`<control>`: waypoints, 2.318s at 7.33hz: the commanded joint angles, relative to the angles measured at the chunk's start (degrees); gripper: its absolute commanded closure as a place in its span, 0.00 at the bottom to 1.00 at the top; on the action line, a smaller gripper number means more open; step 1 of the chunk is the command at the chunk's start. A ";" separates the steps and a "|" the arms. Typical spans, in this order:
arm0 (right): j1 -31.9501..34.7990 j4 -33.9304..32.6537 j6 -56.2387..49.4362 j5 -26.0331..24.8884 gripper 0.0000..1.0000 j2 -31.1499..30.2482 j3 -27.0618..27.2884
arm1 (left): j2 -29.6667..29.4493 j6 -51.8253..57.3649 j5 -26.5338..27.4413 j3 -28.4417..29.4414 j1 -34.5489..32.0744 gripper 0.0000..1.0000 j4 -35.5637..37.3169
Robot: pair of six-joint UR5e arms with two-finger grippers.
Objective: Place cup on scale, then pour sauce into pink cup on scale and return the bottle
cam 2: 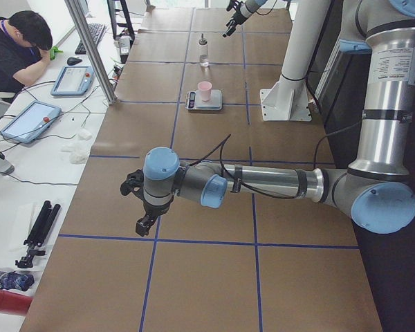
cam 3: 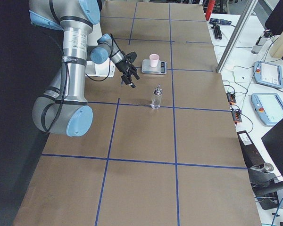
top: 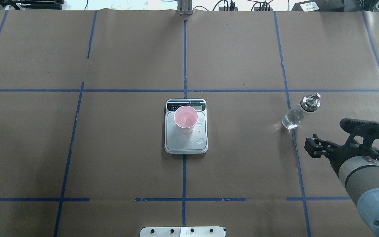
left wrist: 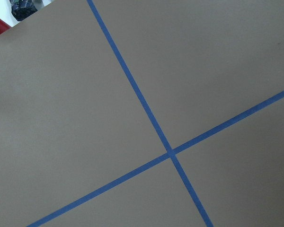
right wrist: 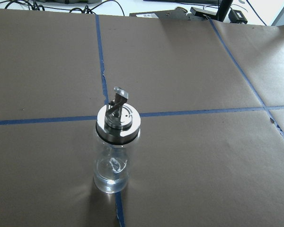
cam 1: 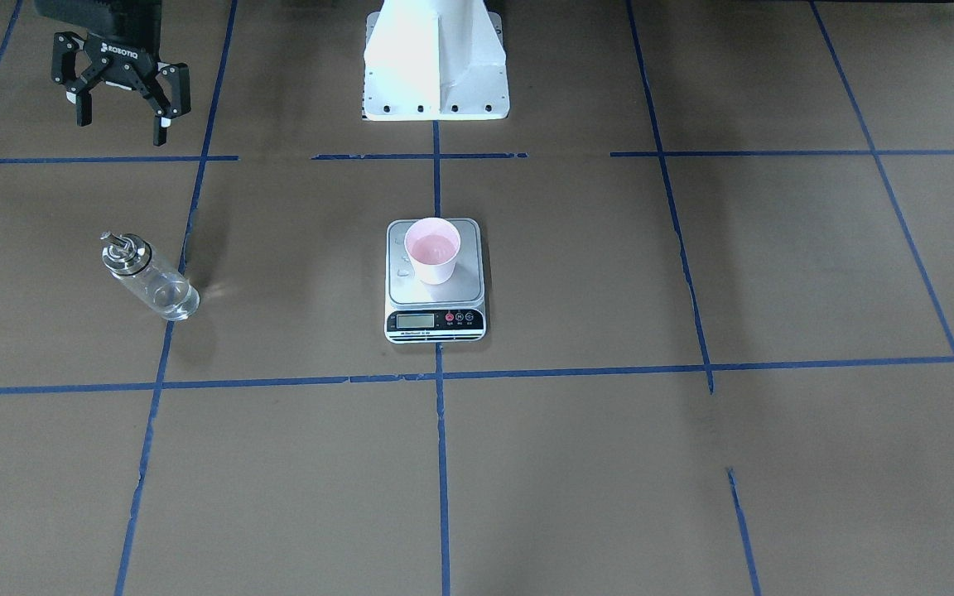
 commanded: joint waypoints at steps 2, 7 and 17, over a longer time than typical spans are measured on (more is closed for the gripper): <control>11.94 -12.05 -15.18 10.48 0.00 14.93 0.15 | 0.00 0.00 -0.03 0.00 0.00 0.00 0.00; 45.84 0.61 -52.36 42.58 0.00 20.06 -17.37 | -0.18 -0.09 -0.12 -1.32 0.00 0.00 0.00; 74.74 25.16 -106.31 74.79 0.00 7.13 -51.26 | 4.65 0.26 -0.73 0.79 0.09 0.00 0.61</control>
